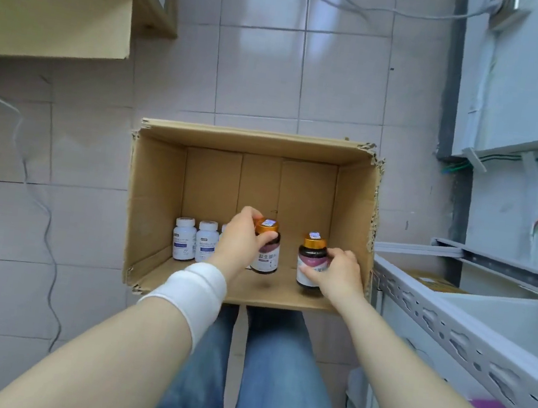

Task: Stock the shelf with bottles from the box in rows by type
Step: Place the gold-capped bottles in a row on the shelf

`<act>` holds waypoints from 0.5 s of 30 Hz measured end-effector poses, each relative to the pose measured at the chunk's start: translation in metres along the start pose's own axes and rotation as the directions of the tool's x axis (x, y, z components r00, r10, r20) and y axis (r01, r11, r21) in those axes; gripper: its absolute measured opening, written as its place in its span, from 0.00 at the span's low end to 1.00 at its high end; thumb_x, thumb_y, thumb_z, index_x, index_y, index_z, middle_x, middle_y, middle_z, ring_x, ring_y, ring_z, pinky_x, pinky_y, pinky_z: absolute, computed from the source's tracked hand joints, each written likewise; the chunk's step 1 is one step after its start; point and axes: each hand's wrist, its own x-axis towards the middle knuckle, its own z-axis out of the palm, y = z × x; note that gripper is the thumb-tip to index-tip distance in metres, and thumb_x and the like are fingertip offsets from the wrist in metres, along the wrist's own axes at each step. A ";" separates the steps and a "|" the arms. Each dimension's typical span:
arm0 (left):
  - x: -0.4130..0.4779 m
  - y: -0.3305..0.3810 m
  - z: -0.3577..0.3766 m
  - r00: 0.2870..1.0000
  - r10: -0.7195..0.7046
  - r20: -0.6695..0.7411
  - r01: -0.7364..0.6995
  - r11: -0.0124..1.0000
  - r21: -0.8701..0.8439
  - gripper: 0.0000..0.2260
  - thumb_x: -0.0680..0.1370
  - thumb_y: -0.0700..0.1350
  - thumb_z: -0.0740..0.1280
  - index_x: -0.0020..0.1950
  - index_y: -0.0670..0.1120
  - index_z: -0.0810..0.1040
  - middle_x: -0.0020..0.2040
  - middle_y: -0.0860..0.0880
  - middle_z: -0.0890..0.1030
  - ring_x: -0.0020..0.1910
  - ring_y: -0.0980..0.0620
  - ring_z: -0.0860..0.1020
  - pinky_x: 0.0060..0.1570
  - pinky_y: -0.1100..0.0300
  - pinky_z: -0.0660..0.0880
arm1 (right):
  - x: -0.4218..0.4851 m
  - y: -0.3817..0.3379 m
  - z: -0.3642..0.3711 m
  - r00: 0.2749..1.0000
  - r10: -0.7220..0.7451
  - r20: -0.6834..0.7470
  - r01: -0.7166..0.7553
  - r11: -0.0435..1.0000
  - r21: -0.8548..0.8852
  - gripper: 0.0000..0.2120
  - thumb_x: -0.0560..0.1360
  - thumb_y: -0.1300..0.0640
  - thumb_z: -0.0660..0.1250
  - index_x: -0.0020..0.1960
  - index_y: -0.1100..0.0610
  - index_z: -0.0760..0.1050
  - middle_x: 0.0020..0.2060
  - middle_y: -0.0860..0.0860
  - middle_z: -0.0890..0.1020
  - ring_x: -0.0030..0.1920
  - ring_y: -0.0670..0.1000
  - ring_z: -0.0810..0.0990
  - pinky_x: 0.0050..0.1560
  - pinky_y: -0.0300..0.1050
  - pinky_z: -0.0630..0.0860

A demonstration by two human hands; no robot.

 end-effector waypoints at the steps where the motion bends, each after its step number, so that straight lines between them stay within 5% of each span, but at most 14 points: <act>1: -0.013 0.003 -0.016 1.000 0.024 -0.002 -0.024 0.999 -0.026 0.21 0.75 0.49 0.69 0.65 0.44 0.69 0.60 0.48 0.75 0.58 0.50 0.74 0.53 0.60 0.70 | -0.013 -0.003 -0.007 1.000 -0.012 0.017 0.011 0.999 0.044 0.27 0.68 0.52 0.74 0.64 0.59 0.71 0.60 0.56 0.72 0.58 0.54 0.74 0.58 0.43 0.69; 7: -0.079 0.018 -0.093 0.971 0.237 -0.023 -0.238 0.965 -0.109 0.16 0.75 0.50 0.69 0.60 0.48 0.72 0.54 0.52 0.76 0.53 0.54 0.75 0.43 0.66 0.69 | -0.095 -0.024 -0.030 0.994 -0.104 0.044 0.084 0.943 0.323 0.28 0.68 0.50 0.74 0.64 0.56 0.69 0.54 0.48 0.75 0.53 0.47 0.72 0.51 0.40 0.68; 12: -0.128 0.024 -0.128 0.909 0.417 0.020 -0.414 0.906 -0.085 0.14 0.75 0.49 0.69 0.57 0.49 0.70 0.52 0.52 0.74 0.52 0.55 0.73 0.39 0.69 0.69 | -0.164 -0.032 -0.012 0.990 -0.093 -0.102 0.134 0.834 0.536 0.26 0.69 0.53 0.74 0.63 0.56 0.68 0.53 0.48 0.76 0.53 0.46 0.74 0.51 0.40 0.69; 15: -0.157 0.018 -0.134 0.862 0.498 0.098 -0.490 0.866 -0.096 0.16 0.73 0.49 0.70 0.58 0.49 0.71 0.53 0.52 0.75 0.53 0.54 0.74 0.43 0.65 0.74 | -0.209 -0.029 0.021 0.973 -0.014 -0.229 0.176 0.683 0.709 0.22 0.70 0.56 0.73 0.62 0.57 0.70 0.54 0.51 0.78 0.52 0.47 0.76 0.50 0.38 0.70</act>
